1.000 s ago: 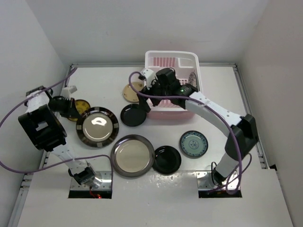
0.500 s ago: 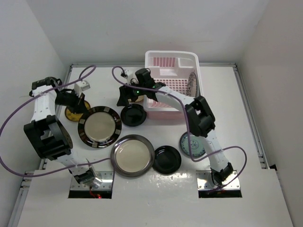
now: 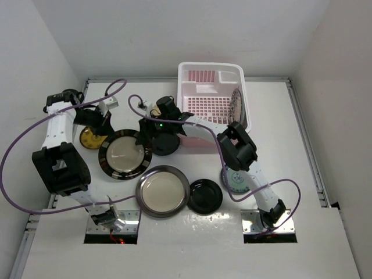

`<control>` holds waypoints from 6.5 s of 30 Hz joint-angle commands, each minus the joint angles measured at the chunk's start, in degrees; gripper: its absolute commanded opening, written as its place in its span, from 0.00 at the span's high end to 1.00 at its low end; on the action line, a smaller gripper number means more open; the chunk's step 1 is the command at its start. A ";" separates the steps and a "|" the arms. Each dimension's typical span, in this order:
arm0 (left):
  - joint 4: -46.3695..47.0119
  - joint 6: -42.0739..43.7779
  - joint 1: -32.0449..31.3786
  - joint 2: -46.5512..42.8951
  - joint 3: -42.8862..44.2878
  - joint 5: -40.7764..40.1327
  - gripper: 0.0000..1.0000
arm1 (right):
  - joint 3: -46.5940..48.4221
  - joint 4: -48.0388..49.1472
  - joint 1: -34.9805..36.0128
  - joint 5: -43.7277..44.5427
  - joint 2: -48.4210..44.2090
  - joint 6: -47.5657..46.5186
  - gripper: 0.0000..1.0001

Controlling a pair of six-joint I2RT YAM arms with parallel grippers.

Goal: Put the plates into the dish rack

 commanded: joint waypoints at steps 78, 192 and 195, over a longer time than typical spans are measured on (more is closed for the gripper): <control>47.32 -44.64 -16.85 36.51 31.09 -16.90 0.34 | -12.00 -29.38 -13.71 97.51 -31.22 -15.04 1.00; 35.00 -53.32 -33.65 -11.13 27.90 -26.76 0.12 | -12.72 -14.35 -5.88 37.72 -52.75 0.52 1.00; 38.52 -57.11 -29.88 -6.39 30.55 -40.47 0.11 | -11.57 -13.30 -8.69 48.00 -52.05 -2.55 1.00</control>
